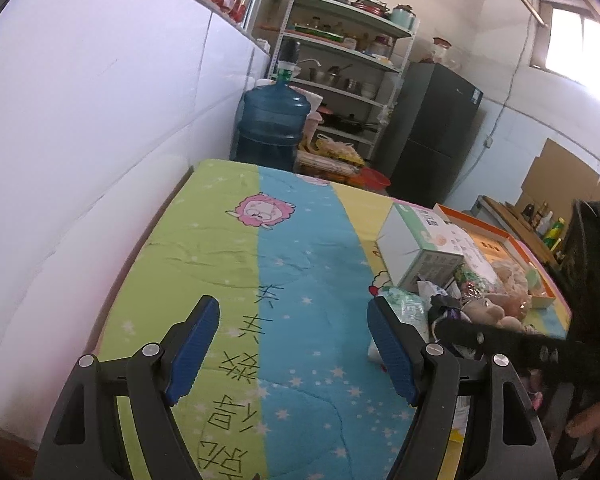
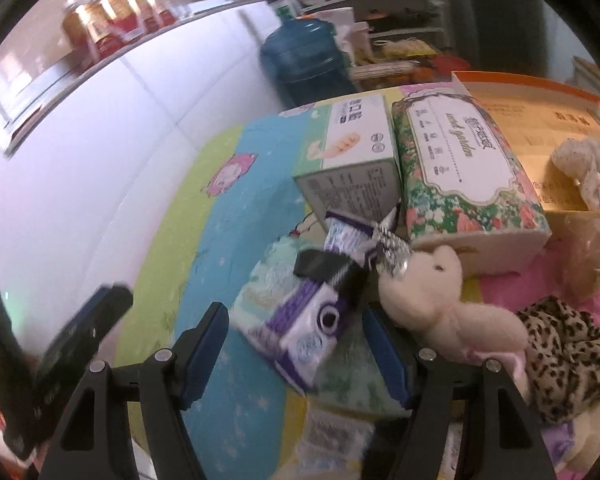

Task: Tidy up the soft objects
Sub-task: 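Grasp the purple-and-white packet with the right tool, then grasp the white Flower tissue pack with left tool while right tool lifts the packet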

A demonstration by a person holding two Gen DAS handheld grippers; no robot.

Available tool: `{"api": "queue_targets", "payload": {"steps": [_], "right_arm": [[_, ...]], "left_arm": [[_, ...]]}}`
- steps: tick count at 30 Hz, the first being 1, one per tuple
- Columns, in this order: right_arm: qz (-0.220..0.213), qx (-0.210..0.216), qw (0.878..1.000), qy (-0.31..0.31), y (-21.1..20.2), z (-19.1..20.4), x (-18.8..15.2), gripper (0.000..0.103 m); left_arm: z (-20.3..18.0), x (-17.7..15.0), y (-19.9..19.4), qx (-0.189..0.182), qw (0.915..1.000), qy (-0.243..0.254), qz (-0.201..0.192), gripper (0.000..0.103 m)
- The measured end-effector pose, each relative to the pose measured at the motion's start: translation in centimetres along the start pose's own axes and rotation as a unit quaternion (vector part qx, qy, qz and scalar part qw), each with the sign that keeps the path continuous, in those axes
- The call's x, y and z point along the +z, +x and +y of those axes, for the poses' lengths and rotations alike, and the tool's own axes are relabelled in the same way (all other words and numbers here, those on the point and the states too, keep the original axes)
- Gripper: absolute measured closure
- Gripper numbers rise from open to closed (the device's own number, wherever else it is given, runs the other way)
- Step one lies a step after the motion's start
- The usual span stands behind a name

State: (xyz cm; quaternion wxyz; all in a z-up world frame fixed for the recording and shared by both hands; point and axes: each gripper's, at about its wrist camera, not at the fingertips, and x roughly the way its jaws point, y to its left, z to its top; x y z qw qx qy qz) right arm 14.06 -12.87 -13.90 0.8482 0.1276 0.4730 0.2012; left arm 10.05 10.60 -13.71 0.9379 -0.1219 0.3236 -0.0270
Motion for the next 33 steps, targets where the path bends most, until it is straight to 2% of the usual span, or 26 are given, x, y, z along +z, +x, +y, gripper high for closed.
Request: {"api": "queue_targets", "payload": {"steps": [5,6,7,9,17,24,30,33], "right_arm": [[0.000,-0.029,1.000,0.010,1.3,0.2,0.4,0.034],[0.005,-0.038,0.999,0.006,1.5,0.4,0.5,0.038],[0.009,-0.055,0.998,0.000,1.8,0.5,0.5,0.052],[0.008,-0.071,0.997,-0.008,1.8,0.6,0.6,0.060],[-0.021,-0.062,0.997,-0.037,-0.2,1.1,-0.3,0.062],[-0.081,-0.042,0.994,-0.068,-6.1,2.7,-0.4,0.062],[-0.117,-0.068,0.988,-0.074,-10.6,2.0,-0.6,0.062],[-0.122,-0.085,0.986,-0.070,-11.8,1.2,-1.1,0.062]], "left_arm": [[0.7,-0.2,0.1,-0.001,1.0000,-0.003,0.004,0.025],[0.9,-0.2,0.1,-0.001,1.0000,-0.004,0.005,0.025],[0.9,-0.3,0.1,-0.002,1.0000,-0.004,0.006,0.025],[0.9,-0.5,0.2,-0.003,0.9999,-0.003,0.009,0.025],[0.4,-0.5,0.9,-0.026,0.9994,0.005,0.021,0.025],[-2.8,0.3,2.5,-0.079,0.9956,0.042,0.028,0.025],[-7.0,0.1,5.8,-0.096,0.9895,0.089,0.061,0.025],[-8.7,-0.3,7.8,-0.088,0.9869,0.108,0.081,0.025]]}}
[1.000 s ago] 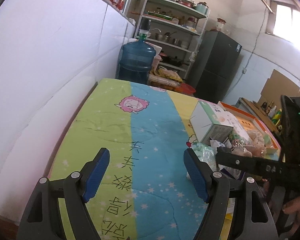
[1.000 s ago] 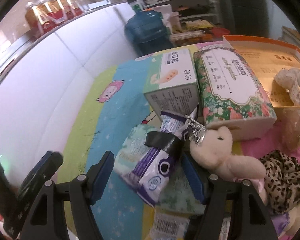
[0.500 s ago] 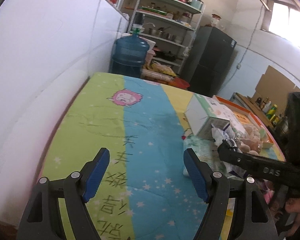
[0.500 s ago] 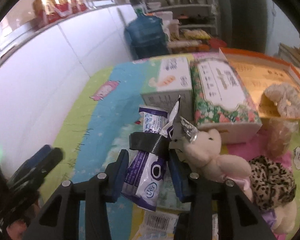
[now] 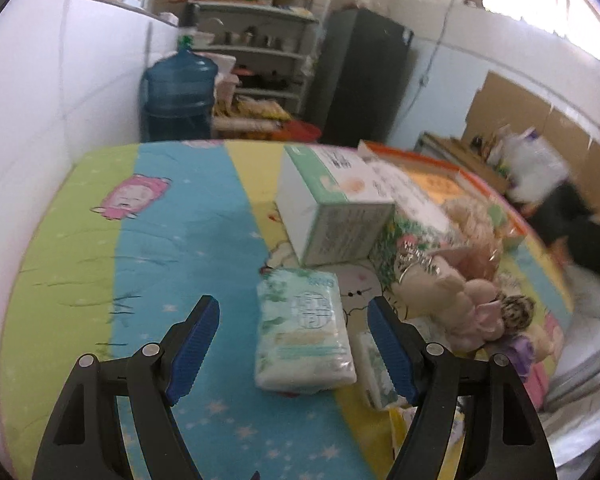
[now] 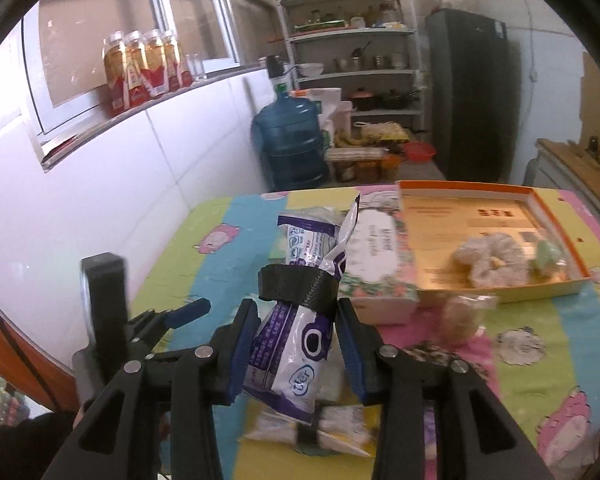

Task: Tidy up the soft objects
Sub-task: 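Grasp the white Flower tissue pack with left tool while right tool lifts the packet, then carry the tissue pack with left tool while right tool carries the packet into the box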

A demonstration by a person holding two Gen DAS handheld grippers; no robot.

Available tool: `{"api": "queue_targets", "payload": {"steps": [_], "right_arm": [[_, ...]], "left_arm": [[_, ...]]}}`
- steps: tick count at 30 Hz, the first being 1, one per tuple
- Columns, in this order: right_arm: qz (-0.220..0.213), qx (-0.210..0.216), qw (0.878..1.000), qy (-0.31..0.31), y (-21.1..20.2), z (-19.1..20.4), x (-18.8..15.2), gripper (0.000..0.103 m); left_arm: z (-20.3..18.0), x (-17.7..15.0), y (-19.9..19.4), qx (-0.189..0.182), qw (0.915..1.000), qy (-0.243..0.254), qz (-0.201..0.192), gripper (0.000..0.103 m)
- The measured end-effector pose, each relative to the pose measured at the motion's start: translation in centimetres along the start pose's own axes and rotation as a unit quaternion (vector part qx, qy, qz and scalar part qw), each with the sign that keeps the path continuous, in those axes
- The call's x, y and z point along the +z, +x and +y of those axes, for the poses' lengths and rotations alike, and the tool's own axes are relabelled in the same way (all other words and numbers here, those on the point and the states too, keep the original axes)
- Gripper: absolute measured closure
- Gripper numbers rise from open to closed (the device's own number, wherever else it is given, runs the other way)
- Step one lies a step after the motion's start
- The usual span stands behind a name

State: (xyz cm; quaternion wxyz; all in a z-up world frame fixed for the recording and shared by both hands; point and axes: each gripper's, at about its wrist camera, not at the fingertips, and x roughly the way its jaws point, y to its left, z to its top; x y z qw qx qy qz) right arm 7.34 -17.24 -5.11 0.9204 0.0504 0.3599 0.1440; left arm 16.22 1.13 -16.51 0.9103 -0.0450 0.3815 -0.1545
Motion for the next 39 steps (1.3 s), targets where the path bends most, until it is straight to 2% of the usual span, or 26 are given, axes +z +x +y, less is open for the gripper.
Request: {"api": "queue_targets", "payload": {"steps": [6,10,11,13,14,16,25,31,36,39], "right_arm": [[0.006,-0.015,1.000,0.015,-0.8,-1.9,-0.8,0.062],[0.008,-0.017,1.000,0.017,-1.0,-2.7,-1.2,0.062],[0.008,-0.017,1.000,0.017,-1.1,-2.8,-1.3,0.062],[0.008,-0.017,1.000,0.015,-1.1,-2.8,-1.3,0.062],[0.008,-0.016,1.000,0.014,-1.1,-2.9,-1.3,0.062],[0.009,-0.014,1.000,0.013,-1.2,-3.0,-1.4,0.062],[0.009,-0.018,1.000,0.000,-1.6,-2.7,-0.5,0.062],[0.001,-0.068,0.997,-0.020,-2.6,-2.7,0.8,0.062],[-0.009,-0.133,0.990,-0.040,-3.8,-3.7,2.3,0.062],[-0.007,-0.155,0.987,-0.047,-4.2,-4.6,3.1,0.062]], "left_arm": [[-1.0,0.1,3.0,0.023,0.9993,0.009,0.029,0.025],[-0.4,-0.1,3.5,0.024,0.9989,-0.011,0.040,0.026],[-0.2,-0.1,3.5,0.024,0.9988,-0.019,0.038,0.029],[0.1,-0.1,3.4,0.027,0.9985,-0.023,0.041,0.051],[0.1,-0.2,3.4,0.026,0.9985,-0.024,0.042,0.052],[0.0,-0.3,2.9,0.027,0.9989,-0.021,0.033,0.056],[-0.1,0.0,-1.6,0.027,0.9991,-0.030,-0.014,0.057],[-0.8,1.5,-4.7,0.018,0.9986,-0.033,-0.037,0.057],[-2.3,3.3,-6.2,0.006,0.9985,-0.015,-0.053,0.057],[-3.5,4.2,-6.8,-0.007,0.9982,-0.003,-0.059,0.057]]}}
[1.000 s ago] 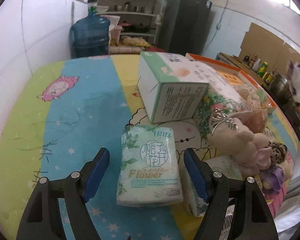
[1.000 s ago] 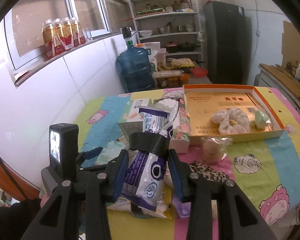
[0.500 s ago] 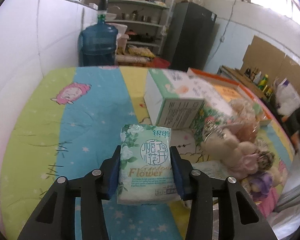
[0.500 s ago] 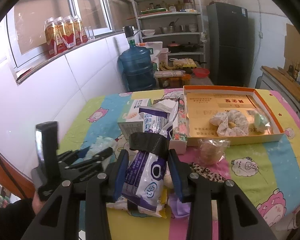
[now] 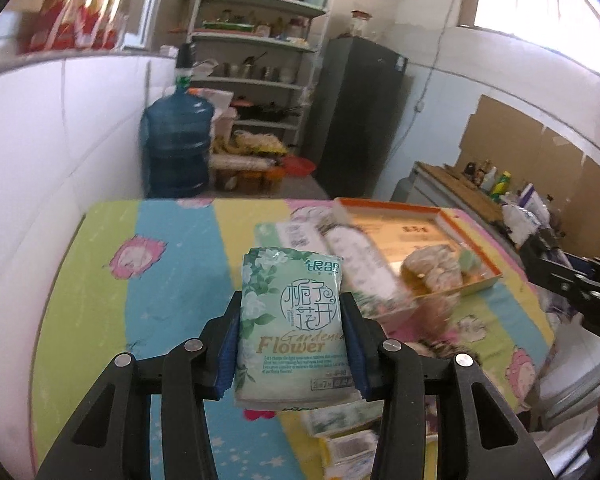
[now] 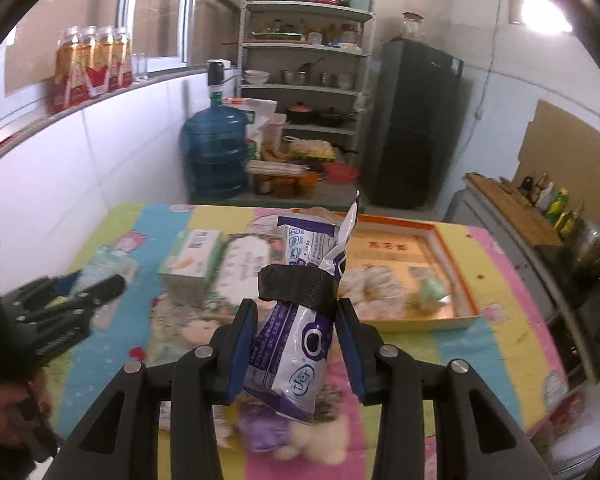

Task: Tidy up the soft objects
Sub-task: 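Carry the tissue pack with left tool while right tool carries the packet into the box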

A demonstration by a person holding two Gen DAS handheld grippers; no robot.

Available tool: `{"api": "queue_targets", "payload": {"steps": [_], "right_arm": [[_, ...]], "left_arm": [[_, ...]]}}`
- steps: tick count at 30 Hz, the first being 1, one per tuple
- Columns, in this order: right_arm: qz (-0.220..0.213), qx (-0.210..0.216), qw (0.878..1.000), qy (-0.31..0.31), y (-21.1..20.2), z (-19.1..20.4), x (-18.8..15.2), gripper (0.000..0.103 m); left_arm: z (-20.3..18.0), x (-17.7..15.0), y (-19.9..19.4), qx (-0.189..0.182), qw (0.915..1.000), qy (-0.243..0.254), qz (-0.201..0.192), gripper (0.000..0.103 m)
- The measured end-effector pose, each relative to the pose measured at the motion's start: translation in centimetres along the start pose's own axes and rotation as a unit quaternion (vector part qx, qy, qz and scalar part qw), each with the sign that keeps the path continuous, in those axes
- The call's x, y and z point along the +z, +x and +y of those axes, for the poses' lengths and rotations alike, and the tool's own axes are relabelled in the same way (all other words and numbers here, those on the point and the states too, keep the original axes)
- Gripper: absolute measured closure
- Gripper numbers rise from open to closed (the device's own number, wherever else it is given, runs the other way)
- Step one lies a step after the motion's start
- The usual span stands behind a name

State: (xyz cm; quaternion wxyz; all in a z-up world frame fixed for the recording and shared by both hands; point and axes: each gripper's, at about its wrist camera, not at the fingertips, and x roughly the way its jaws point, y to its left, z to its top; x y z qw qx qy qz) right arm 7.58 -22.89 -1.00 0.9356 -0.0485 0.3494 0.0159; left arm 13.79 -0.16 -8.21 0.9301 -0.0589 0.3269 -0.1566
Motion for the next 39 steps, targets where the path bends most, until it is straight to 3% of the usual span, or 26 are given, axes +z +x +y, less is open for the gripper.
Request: {"api": "queue_targets", "payload": {"steps": [8,19,30,39], "right_arm": [[0.000,-0.049,0.999,0.011,0.3,-3.6,1.2,0.062],[0.011,-0.063,0.997,0.045,1.6,-8.7,1.8,0.062],[0.014,-0.058,0.996,0.062,4.0,-13.1,2.4,0.062],[0.034,-0.038,0.996,0.076,8.0,-16.4,2.2,0.062]], "left_arm": [[-3.5,2.2,-0.3,-0.032,0.9990,0.032,-0.004,0.057],[-9.0,4.7,0.9,-0.069,0.9948,0.075,-0.007,0.057],[-13.7,6.8,5.3,-0.085,0.9922,0.091,0.013,0.057],[-16.0,8.2,10.9,-0.074,0.9929,0.084,0.039,0.057]]}}
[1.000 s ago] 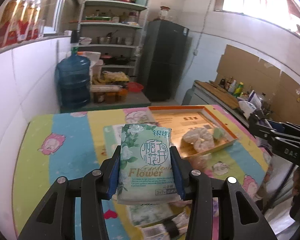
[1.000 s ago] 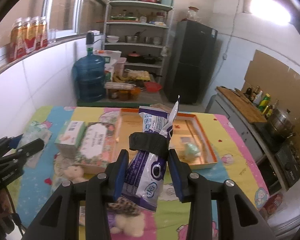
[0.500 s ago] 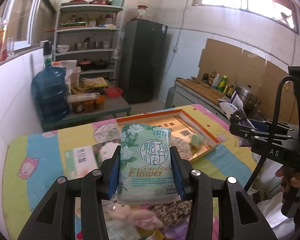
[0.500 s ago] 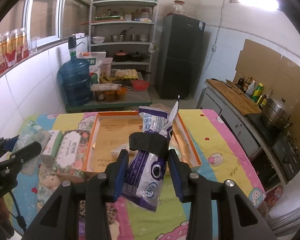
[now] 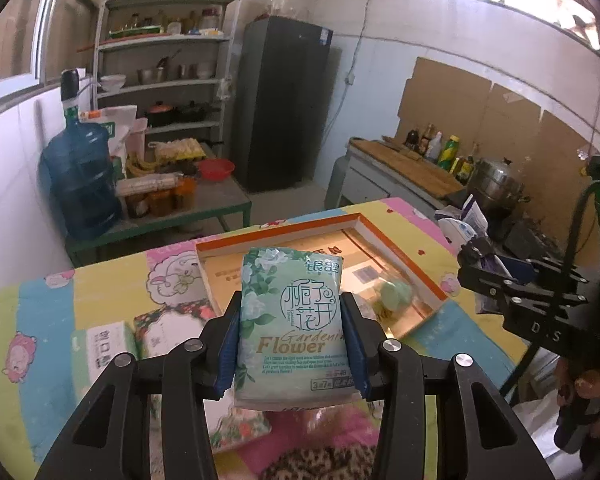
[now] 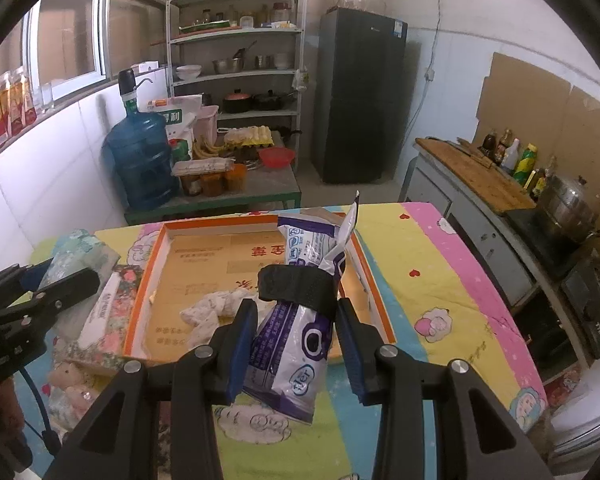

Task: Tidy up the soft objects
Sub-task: 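Carry the tissue pack with left tool while right tool carries the packet into the box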

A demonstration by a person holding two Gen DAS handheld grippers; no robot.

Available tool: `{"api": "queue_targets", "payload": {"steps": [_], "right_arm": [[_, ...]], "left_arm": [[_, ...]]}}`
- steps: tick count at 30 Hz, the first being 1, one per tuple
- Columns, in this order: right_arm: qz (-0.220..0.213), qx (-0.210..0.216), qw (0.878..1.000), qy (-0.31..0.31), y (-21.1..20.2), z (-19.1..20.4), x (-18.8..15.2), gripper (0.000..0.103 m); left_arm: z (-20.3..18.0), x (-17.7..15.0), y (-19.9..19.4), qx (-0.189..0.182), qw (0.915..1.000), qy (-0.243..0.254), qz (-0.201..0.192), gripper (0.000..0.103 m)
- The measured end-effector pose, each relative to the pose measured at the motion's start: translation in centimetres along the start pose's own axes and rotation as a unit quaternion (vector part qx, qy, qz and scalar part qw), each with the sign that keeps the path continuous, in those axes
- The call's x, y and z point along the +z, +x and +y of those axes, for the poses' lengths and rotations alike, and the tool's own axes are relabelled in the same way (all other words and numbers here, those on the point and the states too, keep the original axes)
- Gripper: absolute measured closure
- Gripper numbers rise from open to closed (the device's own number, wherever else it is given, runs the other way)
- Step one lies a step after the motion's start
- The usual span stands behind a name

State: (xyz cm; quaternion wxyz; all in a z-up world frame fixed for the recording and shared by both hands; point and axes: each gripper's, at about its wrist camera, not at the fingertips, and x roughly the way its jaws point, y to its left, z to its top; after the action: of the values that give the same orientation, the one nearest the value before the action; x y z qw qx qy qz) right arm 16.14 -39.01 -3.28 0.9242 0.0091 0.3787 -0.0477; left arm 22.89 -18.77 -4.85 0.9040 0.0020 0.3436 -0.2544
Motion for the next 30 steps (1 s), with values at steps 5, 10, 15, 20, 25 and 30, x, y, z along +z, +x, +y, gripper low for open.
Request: {"api": "queue_targets", "payload": {"steps": [5,10,15,20,25,30], "right_arm": [[0.014,0.013,1.000,-0.004,2.7,-1.2,0.9,0.062],[0.025,0.029,0.999,-0.014,5.1,-1.9,1.8,0.062],[0.034,0.047,0.998,-0.022,7.7,-2.6,2.7,0.062],[0.039,0.066,0.997,-0.032,10.1,-3.1,3.6,0.062],[0.048,0.086,0.994,-0.044,12.4,-3.1,4.6,0.062],[0.061,0.109,0.991,-0.057,14.7,-2.6,5.1,0.062]], "left_arm": [[0.1,1.2,3.2,0.015,0.9997,-0.015,0.014,0.057],[0.2,2.2,5.8,0.042,0.9983,-0.029,0.028,0.057],[0.6,2.8,8.3,0.074,0.9955,-0.041,0.044,0.057],[1.0,3.4,10.7,0.098,0.9918,-0.057,0.058,0.057],[1.4,3.4,12.6,0.113,0.9881,-0.072,0.075,0.057],[1.9,3.0,14.7,0.122,0.9839,-0.082,0.101,0.057]]}}
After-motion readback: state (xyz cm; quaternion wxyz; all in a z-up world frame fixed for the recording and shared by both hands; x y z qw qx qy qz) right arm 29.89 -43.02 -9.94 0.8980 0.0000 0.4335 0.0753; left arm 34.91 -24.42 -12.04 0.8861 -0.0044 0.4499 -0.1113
